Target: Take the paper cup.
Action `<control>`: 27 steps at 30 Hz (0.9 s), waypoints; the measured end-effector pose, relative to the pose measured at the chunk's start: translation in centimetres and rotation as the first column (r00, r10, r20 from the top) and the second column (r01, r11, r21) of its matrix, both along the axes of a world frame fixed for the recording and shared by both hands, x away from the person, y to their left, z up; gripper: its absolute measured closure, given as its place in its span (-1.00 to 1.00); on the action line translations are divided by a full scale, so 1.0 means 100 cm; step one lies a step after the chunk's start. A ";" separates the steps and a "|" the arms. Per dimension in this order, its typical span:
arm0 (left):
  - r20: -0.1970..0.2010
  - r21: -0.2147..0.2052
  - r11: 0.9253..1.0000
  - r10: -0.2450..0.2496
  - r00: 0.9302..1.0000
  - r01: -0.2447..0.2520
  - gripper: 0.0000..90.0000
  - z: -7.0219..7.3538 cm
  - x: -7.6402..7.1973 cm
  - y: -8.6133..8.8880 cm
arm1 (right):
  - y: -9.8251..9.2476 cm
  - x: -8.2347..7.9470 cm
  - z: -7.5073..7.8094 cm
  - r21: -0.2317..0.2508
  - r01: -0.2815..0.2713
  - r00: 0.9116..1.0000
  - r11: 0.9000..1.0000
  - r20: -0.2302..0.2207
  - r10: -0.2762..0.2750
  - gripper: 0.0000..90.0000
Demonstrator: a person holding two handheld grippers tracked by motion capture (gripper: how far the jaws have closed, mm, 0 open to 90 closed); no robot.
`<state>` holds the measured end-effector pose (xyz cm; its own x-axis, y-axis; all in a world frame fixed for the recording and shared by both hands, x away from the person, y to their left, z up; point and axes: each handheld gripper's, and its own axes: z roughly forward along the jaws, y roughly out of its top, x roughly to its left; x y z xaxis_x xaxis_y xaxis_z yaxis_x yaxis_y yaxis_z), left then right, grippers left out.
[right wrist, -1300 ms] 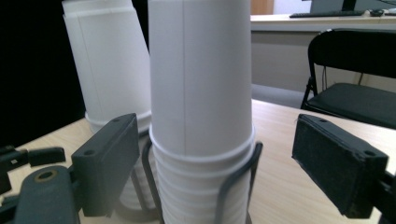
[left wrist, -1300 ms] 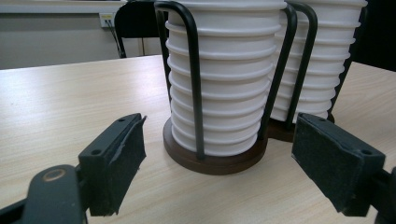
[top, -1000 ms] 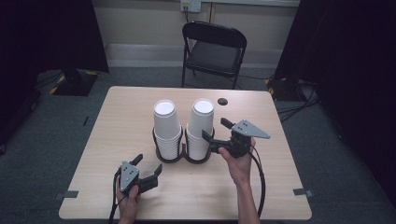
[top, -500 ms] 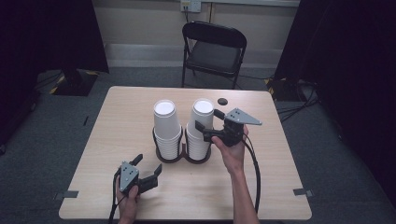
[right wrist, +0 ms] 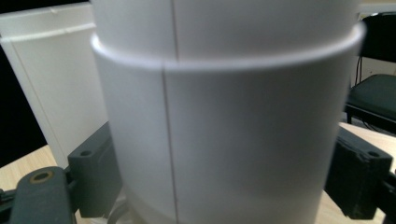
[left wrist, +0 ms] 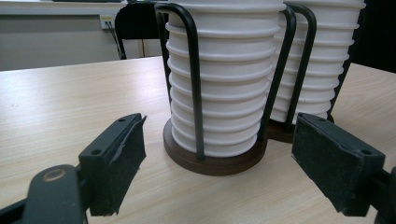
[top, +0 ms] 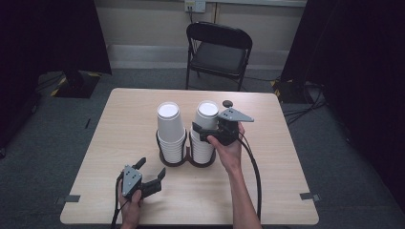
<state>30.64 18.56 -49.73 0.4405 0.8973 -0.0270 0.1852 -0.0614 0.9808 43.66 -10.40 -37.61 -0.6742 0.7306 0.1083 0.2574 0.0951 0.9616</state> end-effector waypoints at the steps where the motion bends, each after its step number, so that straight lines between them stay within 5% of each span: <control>1: 0.000 0.000 1.000 0.000 1.000 0.000 -0.62 0.000 0.000 0.000 | 0.001 0.001 -0.001 -0.004 0.000 1.000 1.000 0.001 0.000 -0.73; 27: 0.002 0.006 1.000 -0.002 1.000 0.002 -0.62 0.000 0.000 0.000 | 0.004 0.003 -0.007 -0.030 0.015 1.000 0.999 -0.001 -0.015 -0.69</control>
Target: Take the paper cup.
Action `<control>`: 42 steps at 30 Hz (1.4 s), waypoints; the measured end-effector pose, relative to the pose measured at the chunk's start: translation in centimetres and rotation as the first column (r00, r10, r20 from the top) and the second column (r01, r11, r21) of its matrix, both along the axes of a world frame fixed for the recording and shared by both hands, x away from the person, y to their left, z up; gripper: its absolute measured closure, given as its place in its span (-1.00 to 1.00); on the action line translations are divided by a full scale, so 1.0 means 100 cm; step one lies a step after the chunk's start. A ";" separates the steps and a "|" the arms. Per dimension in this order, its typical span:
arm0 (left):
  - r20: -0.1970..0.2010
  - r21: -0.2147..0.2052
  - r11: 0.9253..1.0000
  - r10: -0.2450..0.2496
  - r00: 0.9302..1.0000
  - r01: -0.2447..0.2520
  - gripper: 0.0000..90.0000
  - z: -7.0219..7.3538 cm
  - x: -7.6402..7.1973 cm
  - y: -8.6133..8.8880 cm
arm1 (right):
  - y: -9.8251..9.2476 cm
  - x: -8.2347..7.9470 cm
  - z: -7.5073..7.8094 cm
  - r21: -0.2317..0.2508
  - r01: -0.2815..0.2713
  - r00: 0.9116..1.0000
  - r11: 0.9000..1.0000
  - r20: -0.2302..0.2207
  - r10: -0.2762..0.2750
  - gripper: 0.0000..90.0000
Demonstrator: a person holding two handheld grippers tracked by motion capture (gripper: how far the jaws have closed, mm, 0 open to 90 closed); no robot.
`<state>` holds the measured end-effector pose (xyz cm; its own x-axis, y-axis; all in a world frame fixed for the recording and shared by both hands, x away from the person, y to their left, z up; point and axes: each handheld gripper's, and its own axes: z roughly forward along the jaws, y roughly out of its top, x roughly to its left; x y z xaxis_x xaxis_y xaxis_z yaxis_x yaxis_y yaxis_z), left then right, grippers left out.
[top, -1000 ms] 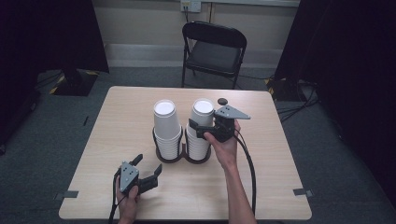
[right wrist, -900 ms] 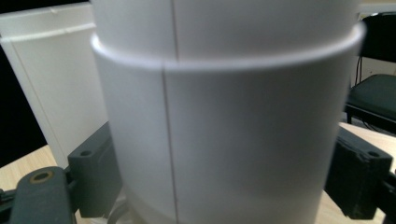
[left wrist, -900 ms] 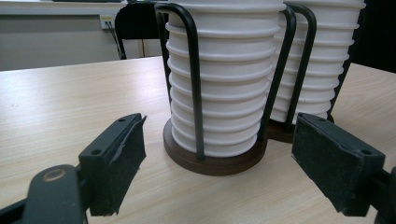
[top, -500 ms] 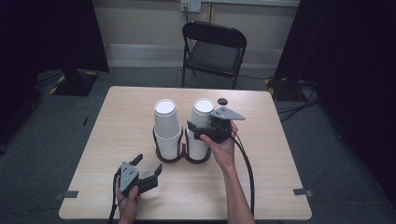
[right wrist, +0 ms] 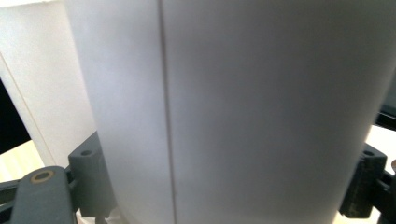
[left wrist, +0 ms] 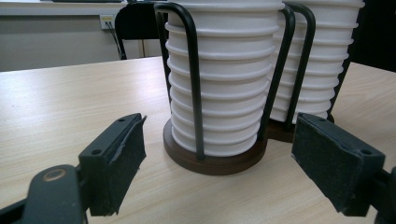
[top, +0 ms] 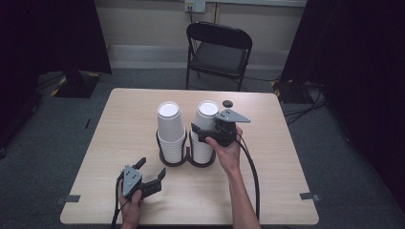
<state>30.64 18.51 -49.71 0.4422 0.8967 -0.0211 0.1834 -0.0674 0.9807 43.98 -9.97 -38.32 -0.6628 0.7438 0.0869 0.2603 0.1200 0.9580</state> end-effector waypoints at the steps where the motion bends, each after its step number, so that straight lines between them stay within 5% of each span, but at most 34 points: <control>1: 0.000 -0.003 1.000 -0.003 1.000 0.003 -0.62 0.000 0.000 0.000 | -0.001 -0.001 0.002 0.012 0.000 1.000 1.000 0.010 0.000 -0.69; 4: -0.001 0.012 1.000 -0.011 1.000 0.011 -0.40 0.000 0.001 0.000 | -0.003 -0.002 0.007 0.029 -0.002 1.000 1.000 0.026 0.001 -0.69; 10: 0.000 0.000 1.000 -0.008 1.000 0.008 -0.58 0.000 0.000 0.000 | -0.004 -0.002 0.014 0.025 -0.004 0.999 1.000 0.035 0.003 -0.69; 42: -0.013 0.016 1.000 0.000 1.000 0.001 -0.64 0.000 0.002 -0.001 | -0.010 -0.003 0.045 0.066 0.014 0.998 0.998 0.068 -0.018 -0.69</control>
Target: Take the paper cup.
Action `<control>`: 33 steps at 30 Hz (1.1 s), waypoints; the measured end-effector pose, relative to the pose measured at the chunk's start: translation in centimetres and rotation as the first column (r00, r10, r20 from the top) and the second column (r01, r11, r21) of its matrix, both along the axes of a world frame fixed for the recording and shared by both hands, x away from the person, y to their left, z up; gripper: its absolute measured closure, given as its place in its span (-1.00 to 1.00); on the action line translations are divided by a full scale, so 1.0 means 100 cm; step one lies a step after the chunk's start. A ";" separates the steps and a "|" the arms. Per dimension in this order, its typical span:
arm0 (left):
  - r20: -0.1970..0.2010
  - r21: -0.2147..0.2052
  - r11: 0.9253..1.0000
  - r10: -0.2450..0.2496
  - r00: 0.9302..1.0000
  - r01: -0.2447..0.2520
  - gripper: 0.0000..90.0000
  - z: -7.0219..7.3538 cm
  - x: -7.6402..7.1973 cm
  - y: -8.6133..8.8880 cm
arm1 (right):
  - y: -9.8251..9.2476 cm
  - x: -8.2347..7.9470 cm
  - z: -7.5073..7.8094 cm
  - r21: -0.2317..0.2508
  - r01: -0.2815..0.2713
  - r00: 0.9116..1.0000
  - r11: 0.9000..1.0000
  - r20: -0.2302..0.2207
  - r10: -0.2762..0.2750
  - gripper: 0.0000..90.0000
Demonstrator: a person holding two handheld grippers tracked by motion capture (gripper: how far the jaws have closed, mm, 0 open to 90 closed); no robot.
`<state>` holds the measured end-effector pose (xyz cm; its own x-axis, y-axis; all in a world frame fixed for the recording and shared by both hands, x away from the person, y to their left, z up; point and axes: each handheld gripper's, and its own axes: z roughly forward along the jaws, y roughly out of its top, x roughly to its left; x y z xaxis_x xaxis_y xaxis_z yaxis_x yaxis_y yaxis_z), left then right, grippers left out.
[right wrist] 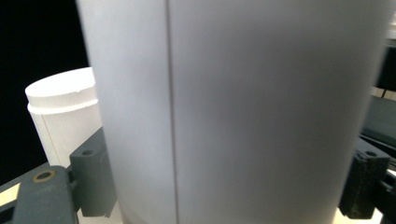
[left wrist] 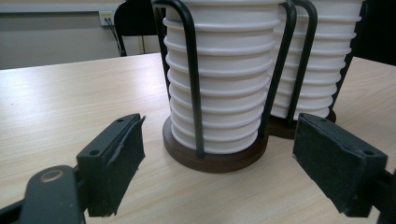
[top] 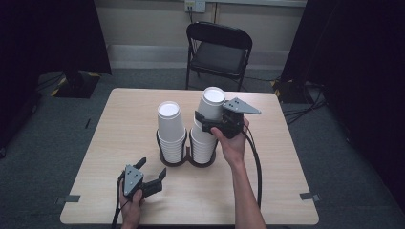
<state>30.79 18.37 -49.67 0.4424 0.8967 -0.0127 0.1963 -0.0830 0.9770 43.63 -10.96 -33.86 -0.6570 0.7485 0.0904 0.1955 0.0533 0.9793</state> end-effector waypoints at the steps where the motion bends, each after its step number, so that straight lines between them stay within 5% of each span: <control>1: 0.000 0.000 1.000 -0.001 1.000 0.001 -0.64 0.000 0.000 0.000 | -0.001 0.000 0.002 0.006 -0.001 1.000 1.000 0.005 0.001 -0.69; 22: -0.004 0.016 1.000 -0.011 1.000 0.011 -0.64 0.000 0.000 -0.001 | -0.012 -0.004 0.029 0.074 0.020 0.999 0.997 0.038 -0.023 -0.68; 33: -0.006 -0.029 0.999 -0.031 0.999 0.031 -0.65 0.000 0.001 0.004 | -0.019 -0.011 0.042 0.116 0.039 0.997 0.992 0.069 -0.047 -0.68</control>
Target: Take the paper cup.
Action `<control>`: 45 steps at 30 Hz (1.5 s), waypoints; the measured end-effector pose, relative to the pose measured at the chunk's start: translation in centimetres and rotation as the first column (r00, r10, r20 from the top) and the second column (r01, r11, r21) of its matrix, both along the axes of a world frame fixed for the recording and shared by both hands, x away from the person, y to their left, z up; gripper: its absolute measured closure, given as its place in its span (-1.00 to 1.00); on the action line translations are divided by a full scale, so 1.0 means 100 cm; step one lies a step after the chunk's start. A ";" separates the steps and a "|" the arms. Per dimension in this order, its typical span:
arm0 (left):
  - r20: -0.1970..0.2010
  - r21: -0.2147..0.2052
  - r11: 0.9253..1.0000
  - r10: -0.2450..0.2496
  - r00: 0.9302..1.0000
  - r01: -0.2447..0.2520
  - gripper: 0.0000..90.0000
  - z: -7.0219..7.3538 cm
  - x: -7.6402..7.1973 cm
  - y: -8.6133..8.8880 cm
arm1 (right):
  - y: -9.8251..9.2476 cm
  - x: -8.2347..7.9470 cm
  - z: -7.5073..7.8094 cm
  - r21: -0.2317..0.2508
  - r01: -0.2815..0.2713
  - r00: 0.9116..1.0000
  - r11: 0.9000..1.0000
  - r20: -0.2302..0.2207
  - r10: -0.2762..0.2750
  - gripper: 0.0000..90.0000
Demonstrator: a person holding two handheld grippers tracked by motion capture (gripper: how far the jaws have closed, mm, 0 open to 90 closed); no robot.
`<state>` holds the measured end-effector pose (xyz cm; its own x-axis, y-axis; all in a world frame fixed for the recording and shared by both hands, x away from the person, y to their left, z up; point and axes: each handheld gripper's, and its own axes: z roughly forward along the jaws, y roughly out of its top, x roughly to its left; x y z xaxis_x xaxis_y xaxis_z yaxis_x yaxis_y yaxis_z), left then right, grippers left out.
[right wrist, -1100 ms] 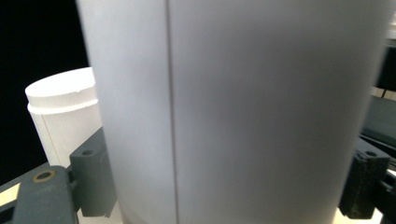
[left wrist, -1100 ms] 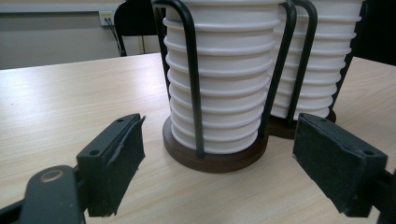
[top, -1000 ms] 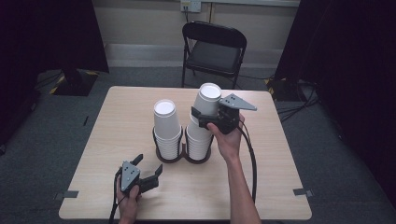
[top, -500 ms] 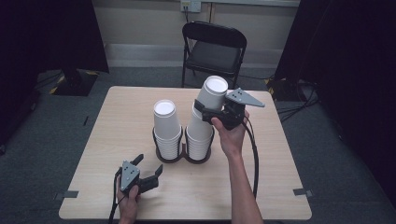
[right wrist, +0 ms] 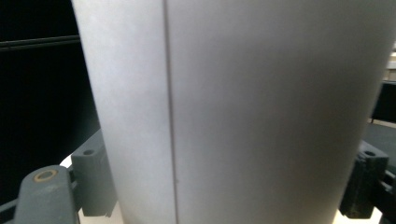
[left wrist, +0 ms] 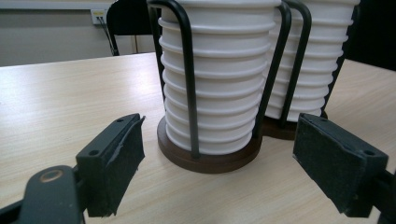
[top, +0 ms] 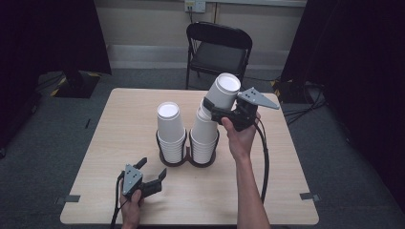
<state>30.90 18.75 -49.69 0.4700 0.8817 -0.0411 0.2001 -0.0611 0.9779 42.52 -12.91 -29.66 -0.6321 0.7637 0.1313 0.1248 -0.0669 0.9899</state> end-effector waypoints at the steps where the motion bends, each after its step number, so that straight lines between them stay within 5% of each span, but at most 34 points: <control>1: -0.002 -0.015 1.000 0.003 1.000 -0.003 -0.65 0.000 0.000 0.001 | -0.001 -0.001 0.001 0.001 0.003 1.000 1.000 0.001 -0.003 -0.68; 5: -0.002 -0.021 1.000 0.003 1.000 -0.003 -0.65 0.000 0.000 0.002 | -0.006 -0.001 0.002 0.001 0.007 1.000 1.000 0.005 -0.007 -0.68; 11: 0.000 0.038 0.999 0.007 1.000 -0.007 -0.65 0.001 0.000 -0.003 | -0.023 -0.008 0.006 0.015 0.033 0.999 0.999 0.008 -0.033 -0.68; 25: -0.014 0.040 0.999 0.017 1.000 -0.016 -0.64 0.001 0.000 -0.003 | -0.055 -0.018 -0.002 0.003 0.133 0.991 0.991 -0.026 -0.133 -0.67; 30: -0.056 0.028 0.999 0.017 0.998 -0.015 -0.64 0.001 0.004 -0.002 | -0.065 -0.028 -0.010 -0.008 0.156 0.986 0.988 -0.051 -0.156 -0.67; 45: -0.029 0.023 0.999 -0.044 0.999 0.045 -0.53 0.003 -0.001 -0.005 | -0.076 -0.060 -0.048 -0.001 0.152 0.979 0.988 -0.140 -0.151 -0.67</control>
<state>30.76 18.21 -49.38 0.5077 0.8608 -0.0348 0.2247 -0.0934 0.9699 36.55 -20.55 -34.46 -0.4841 0.8474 0.2178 0.2486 -0.1055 0.9629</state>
